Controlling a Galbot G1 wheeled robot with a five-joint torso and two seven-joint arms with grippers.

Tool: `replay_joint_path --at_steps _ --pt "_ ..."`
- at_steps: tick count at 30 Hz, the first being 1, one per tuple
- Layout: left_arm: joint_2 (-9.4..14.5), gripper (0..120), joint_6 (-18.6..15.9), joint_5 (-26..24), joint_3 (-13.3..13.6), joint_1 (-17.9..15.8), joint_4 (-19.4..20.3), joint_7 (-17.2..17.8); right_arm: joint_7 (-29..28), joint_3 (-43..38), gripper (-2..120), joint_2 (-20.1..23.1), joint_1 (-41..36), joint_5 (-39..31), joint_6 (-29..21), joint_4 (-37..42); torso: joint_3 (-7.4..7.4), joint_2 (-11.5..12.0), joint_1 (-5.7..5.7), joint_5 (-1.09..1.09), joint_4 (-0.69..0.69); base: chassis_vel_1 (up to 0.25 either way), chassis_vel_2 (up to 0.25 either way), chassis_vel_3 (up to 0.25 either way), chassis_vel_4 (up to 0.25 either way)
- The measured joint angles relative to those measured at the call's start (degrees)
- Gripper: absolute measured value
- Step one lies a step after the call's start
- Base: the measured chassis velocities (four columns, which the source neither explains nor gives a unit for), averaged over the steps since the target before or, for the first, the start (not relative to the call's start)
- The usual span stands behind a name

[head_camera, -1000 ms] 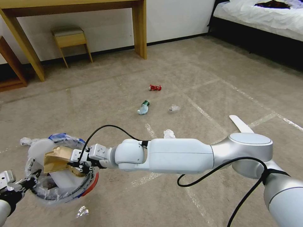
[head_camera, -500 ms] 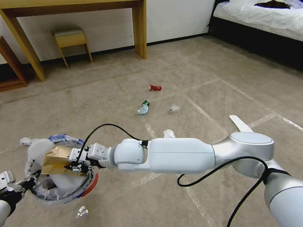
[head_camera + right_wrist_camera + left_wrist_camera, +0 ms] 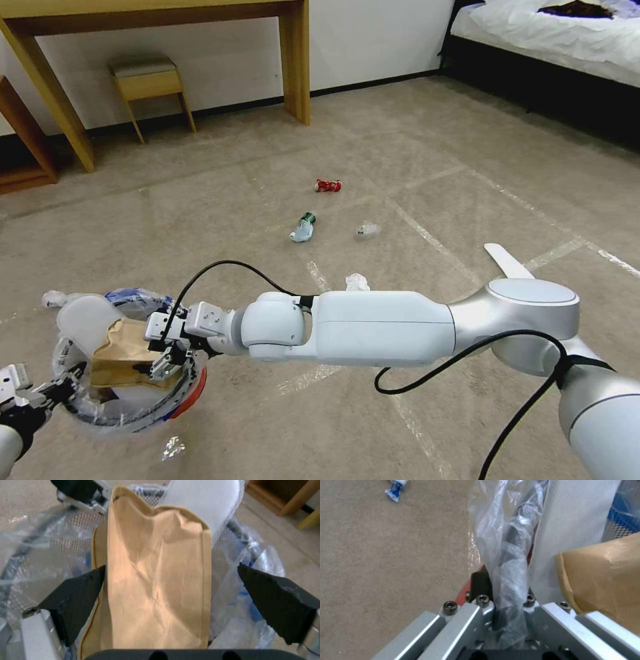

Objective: Pick up the trash bin and place the garbage on the floor into it.

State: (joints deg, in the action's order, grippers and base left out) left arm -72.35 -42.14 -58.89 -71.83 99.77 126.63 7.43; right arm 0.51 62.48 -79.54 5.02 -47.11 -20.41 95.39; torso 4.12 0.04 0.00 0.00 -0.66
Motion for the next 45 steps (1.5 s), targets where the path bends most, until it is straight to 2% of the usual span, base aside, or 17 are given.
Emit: replay_joint_path --at_steps 33,40,42,43,45 --pt "0.12 1 0.00 0.52 0.12 0.21 -0.26 -0.09 -1.90 -5.13 100 4.60 0.76 -1.28 -0.41 7.84 0.00 0.00 0.00 0.00 0.01 0.000 0.000 0.000 0.000" --pt "0.28 1 0.00 0.50 -0.01 0.34 0.04 -0.01 -1.95 -9.09 100 8.32 0.61 -2.26 -0.42 10.66 0.00 0.00 0.00 -0.01 0.00 0.000 0.000 0.000 0.000" --pt "0.25 1 0.00 0.47 -0.03 0.41 0.30 0.04 -1.94 -11.62 100 11.08 -0.17 -2.62 -0.25 11.86 0.00 0.00 0.00 0.00 0.01 0.000 0.000 0.000 0.000" --pt "0.25 1 0.00 0.47 -0.03 0.41 0.30 0.04 -1.94 -11.62 100 11.08 -0.17 -2.62 -0.25 11.86 0.00 0.00 0.00 0.00 0.01 0.000 0.000 0.000 0.000" --pt "0.20 1 0.00 0.41 -0.12 0.73 0.65 0.05 -1.92 -15.35 100 14.95 -2.22 -3.30 0.51 13.03 0.00 0.00 0.00 -0.01 0.00 0.000 0.000 0.000 0.000"
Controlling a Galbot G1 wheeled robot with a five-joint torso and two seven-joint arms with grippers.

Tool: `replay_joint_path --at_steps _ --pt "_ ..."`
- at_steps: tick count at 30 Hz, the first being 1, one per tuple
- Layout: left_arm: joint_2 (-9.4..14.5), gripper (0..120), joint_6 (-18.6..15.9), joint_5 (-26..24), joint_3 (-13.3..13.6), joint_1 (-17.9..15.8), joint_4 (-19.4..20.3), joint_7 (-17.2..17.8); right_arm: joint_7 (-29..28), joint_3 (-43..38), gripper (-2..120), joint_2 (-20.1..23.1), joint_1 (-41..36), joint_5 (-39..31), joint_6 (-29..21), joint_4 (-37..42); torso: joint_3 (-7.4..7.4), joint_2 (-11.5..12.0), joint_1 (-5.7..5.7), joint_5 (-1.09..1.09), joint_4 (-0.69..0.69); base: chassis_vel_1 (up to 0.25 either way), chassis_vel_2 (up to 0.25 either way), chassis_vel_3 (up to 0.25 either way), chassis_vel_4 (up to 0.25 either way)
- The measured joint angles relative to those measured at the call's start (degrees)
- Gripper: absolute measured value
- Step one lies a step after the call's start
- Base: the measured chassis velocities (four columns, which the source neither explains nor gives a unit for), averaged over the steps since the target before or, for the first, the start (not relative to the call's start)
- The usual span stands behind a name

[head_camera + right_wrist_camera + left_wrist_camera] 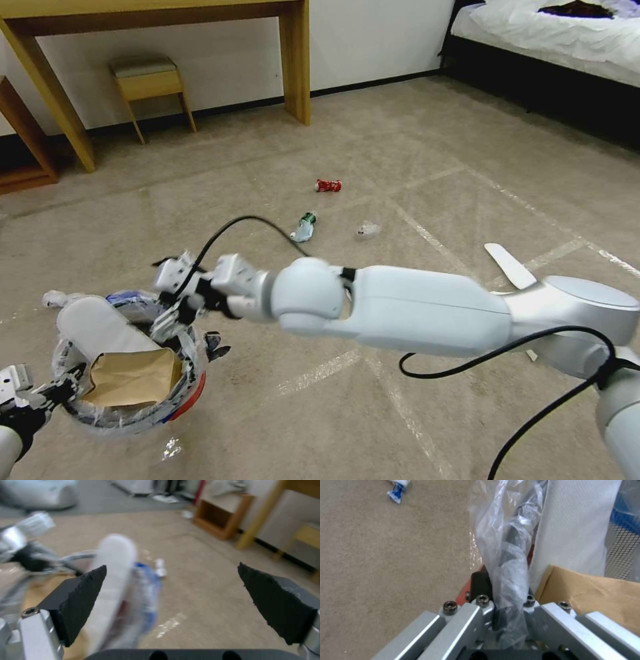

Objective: Pick up the trash bin and place the garbage on the floor into it.

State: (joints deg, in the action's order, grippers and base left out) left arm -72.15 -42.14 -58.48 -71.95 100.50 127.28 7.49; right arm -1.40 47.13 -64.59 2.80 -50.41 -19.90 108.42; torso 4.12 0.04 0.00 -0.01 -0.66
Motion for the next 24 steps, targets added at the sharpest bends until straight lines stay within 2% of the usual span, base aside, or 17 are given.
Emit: replay_joint_path --at_steps 1,2,4,6,8,12,14,21,23,24 --pt "-0.01 1 0.00 -0.06 -0.11 0.22 0.15 0.00 -0.01 -2.68 100 2.41 -1.69 -0.41 0.95 0.42 0.00 0.00 0.00 -0.01 -0.02 0.000 0.000 0.000 0.000" --pt "-0.01 1 0.00 -0.06 -0.11 0.22 0.15 0.00 -0.01 -2.68 100 2.41 -1.69 -0.41 0.95 0.42 0.00 0.00 0.00 -0.01 -0.02 0.000 0.000 0.000 0.000" --pt "-0.01 1 0.00 -0.17 -0.37 0.62 0.48 0.00 0.12 -8.17 100 5.67 -5.44 -0.78 2.45 1.02 0.00 0.00 0.00 -0.01 -0.02 0.000 0.000 0.000 0.000" --pt "-0.02 1 0.00 -0.20 -0.42 0.72 0.57 -0.01 0.12 -9.84 100 6.50 -6.70 -1.02 2.99 1.34 0.00 0.00 0.00 0.00 -0.01 0.000 0.000 0.000 0.000" --pt "-0.02 1 0.00 -0.21 -0.45 0.93 0.72 -0.03 -0.30 -15.63 100 8.37 -11.17 -1.44 4.17 2.61 0.00 0.00 0.00 0.00 0.02 0.000 0.000 0.000 0.000" --pt "0.03 1 0.00 -0.20 -0.45 1.05 0.82 -0.03 -0.86 -19.97 100 9.57 -14.68 -1.82 6.12 3.62 0.00 0.00 0.00 0.00 0.01 0.000 0.000 0.000 0.000" --pt "0.18 1 0.00 -0.28 -0.45 1.10 0.96 -0.02 -1.32 -25.59 100 11.02 -19.33 -2.33 8.94 4.61 0.00 0.00 0.00 0.01 0.02 0.000 0.000 0.000 0.000" --pt "0.09 1 0.00 -0.40 -0.64 1.22 1.30 -0.01 -2.05 -35.03 100 12.88 -28.10 -2.75 12.83 5.92 0.00 0.00 0.00 0.00 -0.01 0.000 0.000 0.000 0.000" --pt "-0.09 1 0.00 -0.36 -0.72 1.26 1.41 -0.04 -2.06 -40.52 100 13.43 -32.54 -1.86 16.78 5.89 0.00 0.00 0.00 -0.01 -0.01 0.000 0.000 0.000 0.000" --pt "-0.09 1 0.00 -0.36 -0.72 1.26 1.41 -0.04 -2.06 -40.52 100 13.43 -32.54 -1.86 16.78 5.89 0.00 0.00 0.00 -0.01 -0.01 0.000 0.000 0.000 0.000"
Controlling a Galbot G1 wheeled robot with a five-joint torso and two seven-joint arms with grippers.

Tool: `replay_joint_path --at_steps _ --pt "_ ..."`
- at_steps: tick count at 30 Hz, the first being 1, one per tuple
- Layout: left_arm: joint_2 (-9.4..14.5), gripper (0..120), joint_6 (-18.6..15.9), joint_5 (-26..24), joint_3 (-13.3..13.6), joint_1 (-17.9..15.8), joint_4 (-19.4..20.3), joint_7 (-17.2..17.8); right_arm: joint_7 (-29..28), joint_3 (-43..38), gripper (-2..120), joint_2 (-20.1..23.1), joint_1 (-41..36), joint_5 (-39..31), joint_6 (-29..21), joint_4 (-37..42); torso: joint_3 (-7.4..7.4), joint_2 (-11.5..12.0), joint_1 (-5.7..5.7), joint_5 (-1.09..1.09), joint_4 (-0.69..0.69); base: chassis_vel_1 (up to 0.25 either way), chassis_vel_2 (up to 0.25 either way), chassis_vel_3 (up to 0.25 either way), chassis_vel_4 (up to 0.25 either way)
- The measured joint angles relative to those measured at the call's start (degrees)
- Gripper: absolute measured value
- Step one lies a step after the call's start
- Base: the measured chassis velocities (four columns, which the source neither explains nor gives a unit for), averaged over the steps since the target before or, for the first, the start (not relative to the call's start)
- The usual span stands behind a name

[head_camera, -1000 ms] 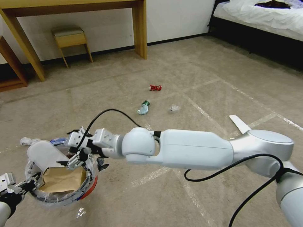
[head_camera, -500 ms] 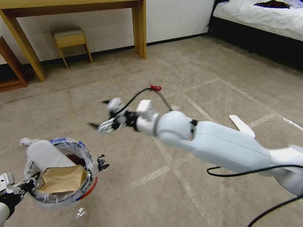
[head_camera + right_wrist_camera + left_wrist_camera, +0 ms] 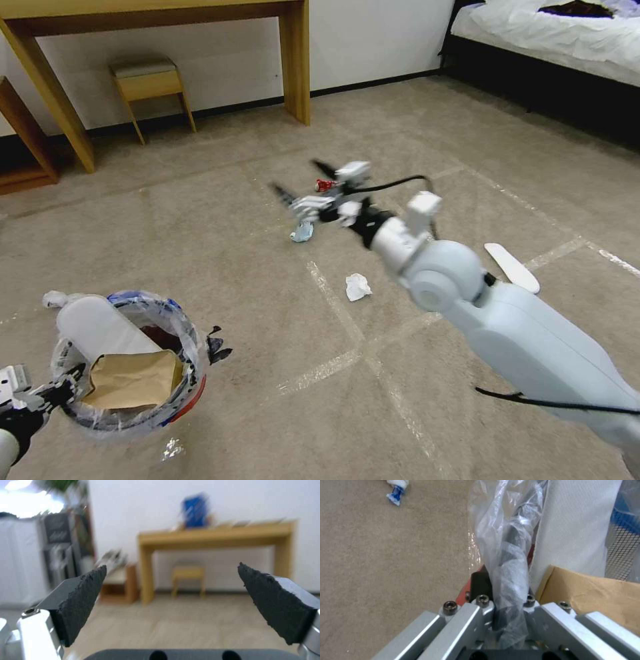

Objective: Pick up the trash bin and place the garbage on the floor into it.

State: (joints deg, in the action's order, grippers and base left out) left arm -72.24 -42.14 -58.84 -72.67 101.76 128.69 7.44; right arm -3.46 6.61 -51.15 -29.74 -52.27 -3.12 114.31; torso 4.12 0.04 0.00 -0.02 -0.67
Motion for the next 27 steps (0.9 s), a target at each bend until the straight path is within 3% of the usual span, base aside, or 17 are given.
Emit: replay_joint_path --at_steps 5,13,14,18,19,27 --pt "-0.30 1 0.00 0.07 -0.13 -0.01 0.29 -0.02 1.17 -9.89 100 0.14 -6.80 4.30 6.43 -0.98 0.00 0.00 0.00 0.01 0.04 0.000 0.000 0.000 0.000" --pt "-0.84 1 0.00 0.09 -0.27 -0.17 0.66 -0.19 1.25 -21.05 100 -0.88 -16.62 9.36 10.30 -1.12 0.00 0.00 0.00 0.00 0.00 0.000 0.000 0.000 0.000" --pt "-1.46 1 0.00 0.26 -0.32 -0.40 1.14 -0.34 1.29 -27.21 100 -2.48 -22.35 13.02 11.70 -1.10 0.00 -0.01 0.00 0.02 0.02 0.000 0.000 0.000 0.000" --pt "-2.23 1 0.00 0.67 -0.30 -0.83 1.73 -0.61 1.37 -34.11 100 -5.50 -29.18 17.85 13.25 -0.54 -0.01 -0.01 0.00 0.03 0.01 0.000 0.000 0.000 0.000" --pt "-2.63 1 0.03 0.95 -0.08 -1.21 1.81 -0.68 1.56 -37.32 100 -8.14 -33.11 20.45 14.79 -0.41 0.00 0.00 0.00 0.01 0.03 0.000 0.000 0.000 0.000" --pt "-3.00 1 0.83 2.73 0.71 -1.98 0.71 -2.38 1.59 -40.48 100 -13.07 -41.92 23.09 17.37 -0.41 0.00 0.00 0.00 0.02 0.01 0.000 0.000 0.000 0.000"
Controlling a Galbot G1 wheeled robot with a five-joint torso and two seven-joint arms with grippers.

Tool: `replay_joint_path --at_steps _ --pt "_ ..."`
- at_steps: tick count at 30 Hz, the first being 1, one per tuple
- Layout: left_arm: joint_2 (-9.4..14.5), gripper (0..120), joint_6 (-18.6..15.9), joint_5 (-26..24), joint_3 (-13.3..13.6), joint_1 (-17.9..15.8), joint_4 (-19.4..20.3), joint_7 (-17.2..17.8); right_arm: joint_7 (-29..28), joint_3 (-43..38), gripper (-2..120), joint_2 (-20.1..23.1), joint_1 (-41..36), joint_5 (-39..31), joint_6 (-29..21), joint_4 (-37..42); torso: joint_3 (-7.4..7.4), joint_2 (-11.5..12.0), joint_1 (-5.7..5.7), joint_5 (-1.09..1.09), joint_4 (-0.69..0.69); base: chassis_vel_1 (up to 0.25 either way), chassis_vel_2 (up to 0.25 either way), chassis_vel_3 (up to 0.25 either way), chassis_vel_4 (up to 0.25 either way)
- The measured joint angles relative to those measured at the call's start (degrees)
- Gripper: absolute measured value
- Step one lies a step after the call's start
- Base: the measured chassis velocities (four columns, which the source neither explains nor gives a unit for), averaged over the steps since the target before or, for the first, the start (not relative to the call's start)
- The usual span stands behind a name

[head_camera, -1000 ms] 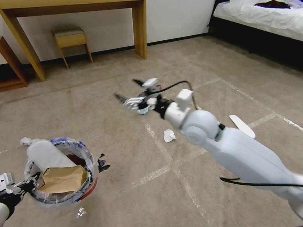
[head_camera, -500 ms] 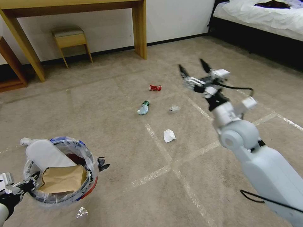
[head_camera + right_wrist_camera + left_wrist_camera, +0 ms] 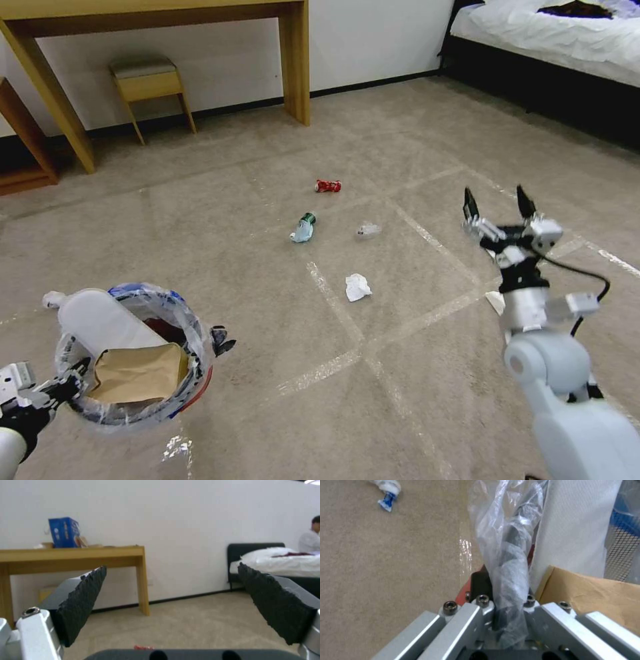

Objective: Pick up the trash bin and place the garbage on the floor into it.

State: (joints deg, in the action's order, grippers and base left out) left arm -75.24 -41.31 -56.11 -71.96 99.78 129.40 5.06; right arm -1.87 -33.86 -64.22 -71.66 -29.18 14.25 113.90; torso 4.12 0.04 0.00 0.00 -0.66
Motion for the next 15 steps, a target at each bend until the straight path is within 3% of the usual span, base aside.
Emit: replay_joint_path --at_steps 15 --pt "0.59 1 0.15 1.54 -0.19 -0.37 -2.15 -2.19 -0.50 0.49 100 -0.23 -0.68 0.70 -0.18 -1.23 0.00 0.00 0.00 0.01 0.01 0.000 0.000 0.000 0.000"
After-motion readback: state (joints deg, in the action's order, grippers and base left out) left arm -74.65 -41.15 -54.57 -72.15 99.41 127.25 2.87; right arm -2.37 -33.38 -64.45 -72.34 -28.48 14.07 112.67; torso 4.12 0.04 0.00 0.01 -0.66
